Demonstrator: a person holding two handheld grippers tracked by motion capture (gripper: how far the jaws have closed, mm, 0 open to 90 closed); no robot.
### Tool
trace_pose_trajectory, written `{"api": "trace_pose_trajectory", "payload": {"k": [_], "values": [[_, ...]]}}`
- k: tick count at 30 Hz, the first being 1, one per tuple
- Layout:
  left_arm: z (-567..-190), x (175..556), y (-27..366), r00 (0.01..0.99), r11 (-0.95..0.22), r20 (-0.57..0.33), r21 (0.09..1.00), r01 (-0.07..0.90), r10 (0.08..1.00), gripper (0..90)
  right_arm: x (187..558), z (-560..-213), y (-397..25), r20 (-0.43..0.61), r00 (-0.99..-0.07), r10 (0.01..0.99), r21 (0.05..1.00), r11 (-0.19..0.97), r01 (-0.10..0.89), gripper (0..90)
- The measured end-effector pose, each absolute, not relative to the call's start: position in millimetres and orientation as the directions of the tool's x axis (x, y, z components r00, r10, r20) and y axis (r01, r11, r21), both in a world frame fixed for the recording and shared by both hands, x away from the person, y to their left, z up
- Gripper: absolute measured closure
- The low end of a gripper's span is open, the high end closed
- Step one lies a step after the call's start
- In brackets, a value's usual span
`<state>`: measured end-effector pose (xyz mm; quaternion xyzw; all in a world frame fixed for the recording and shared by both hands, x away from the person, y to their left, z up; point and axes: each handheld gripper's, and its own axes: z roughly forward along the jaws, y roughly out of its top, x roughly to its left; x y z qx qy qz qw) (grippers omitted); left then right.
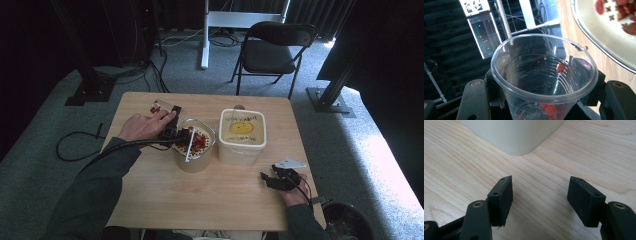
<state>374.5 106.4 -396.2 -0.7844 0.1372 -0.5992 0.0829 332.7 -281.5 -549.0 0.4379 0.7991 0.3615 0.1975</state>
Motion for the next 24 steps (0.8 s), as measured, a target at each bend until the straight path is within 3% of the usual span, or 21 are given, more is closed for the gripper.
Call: {"api": "trace_pose_trajectory", "payload": {"k": [6, 9, 11, 12, 16, 19, 21, 24], "values": [[-403.8, 371.4, 107.6, 0.254, -0.923, 0.888, -0.363, -0.125, -0.384, 37.5, 332.7, -549.0, -281.4, 0.002, -0.538, 0.843, 0.75, 0.354, 0.558, 36.3], [-400.4, 370.6, 107.0, 0.267, -0.94, 0.902, -0.315, -0.129, -0.339, 37.6, 332.8, -549.0, -281.5, 0.003, -0.539, 0.843, 0.751, 0.354, 0.558, 36.3], [-402.5, 369.8, 106.7, 0.258, -0.927, 0.891, -0.35, -0.135, -0.374, 37.6, 332.9, -549.0, -281.5, 0.002, -0.539, 0.842, 0.751, 0.355, 0.557, 36.3], [-396.6, 373.2, 106.6, 0.27, -0.948, 0.909, -0.296, -0.116, -0.317, 37.6, 332.9, -549.0, -281.3, 0.003, -0.538, 0.843, 0.751, 0.353, 0.558, 36.3], [-404.3, 370.3, 104.7, 0.29, -0.941, 0.896, -0.306, -0.147, -0.337, 37.6, 332.9, -549.0, -281.3, 0.003, -0.538, 0.843, 0.751, 0.354, 0.558, 36.3], [-392.4, 370.9, 102.8, 0.375, -0.985, 0.916, -0.091, -0.148, -0.141, 37.5, 332.9, -549.0, -281.3, 0.002, -0.538, 0.843, 0.751, 0.354, 0.558, 36.3], [-390.8, 371.0, 102.6, 0.385, -0.986, 0.915, -0.067, -0.151, -0.121, 37.5, 332.9, -549.0, -281.3, 0.002, -0.538, 0.843, 0.751, 0.354, 0.558, 36.3], [-380.9, 373.2, 102.8, 0.438, -0.986, 0.899, 0.08, -0.145, 0.008, 37.4, 332.7, -548.9, -281.4, -0.001, -0.539, 0.842, 0.75, 0.357, 0.557, 36.3]]}}
